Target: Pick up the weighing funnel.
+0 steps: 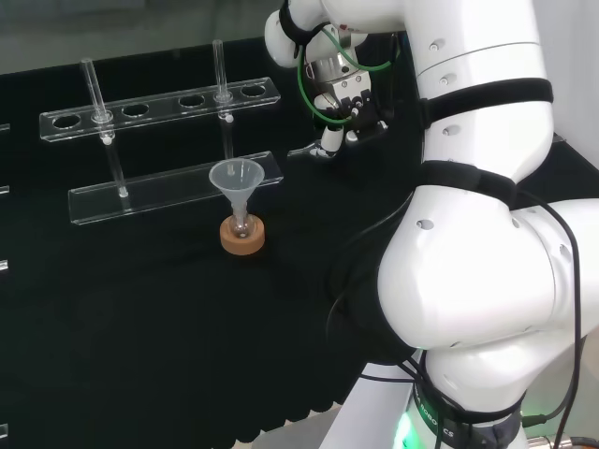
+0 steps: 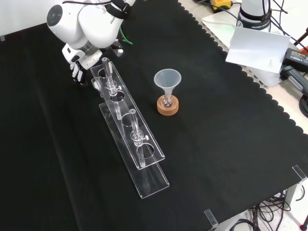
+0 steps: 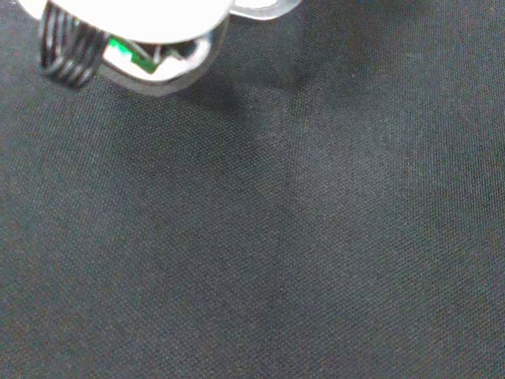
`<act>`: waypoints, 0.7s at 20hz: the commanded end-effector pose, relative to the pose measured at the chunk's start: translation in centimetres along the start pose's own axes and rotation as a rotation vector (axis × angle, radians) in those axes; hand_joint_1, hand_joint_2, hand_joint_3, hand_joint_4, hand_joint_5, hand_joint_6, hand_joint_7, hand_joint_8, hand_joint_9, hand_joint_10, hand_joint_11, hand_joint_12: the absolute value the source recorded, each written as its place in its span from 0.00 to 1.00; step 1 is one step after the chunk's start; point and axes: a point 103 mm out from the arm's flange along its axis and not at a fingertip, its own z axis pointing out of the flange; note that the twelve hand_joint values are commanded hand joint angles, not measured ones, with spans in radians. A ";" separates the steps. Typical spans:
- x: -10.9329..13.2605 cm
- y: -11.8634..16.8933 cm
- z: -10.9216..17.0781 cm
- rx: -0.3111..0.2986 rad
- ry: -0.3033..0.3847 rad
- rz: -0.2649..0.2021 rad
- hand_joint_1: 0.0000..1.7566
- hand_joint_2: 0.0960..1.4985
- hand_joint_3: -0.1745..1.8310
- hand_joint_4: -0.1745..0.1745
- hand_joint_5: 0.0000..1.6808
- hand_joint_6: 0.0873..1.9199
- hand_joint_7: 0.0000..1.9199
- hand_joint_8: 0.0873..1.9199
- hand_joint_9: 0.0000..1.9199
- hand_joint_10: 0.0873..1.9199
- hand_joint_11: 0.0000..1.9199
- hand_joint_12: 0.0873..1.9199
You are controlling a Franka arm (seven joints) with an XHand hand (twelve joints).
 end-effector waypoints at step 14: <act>0.1 0.5 0.3 0.014 0.012 0.000 0.54 0.35 0.41 0.61 0.45 0.34 0.21 0.33 0.36 0.25 0.26 0.65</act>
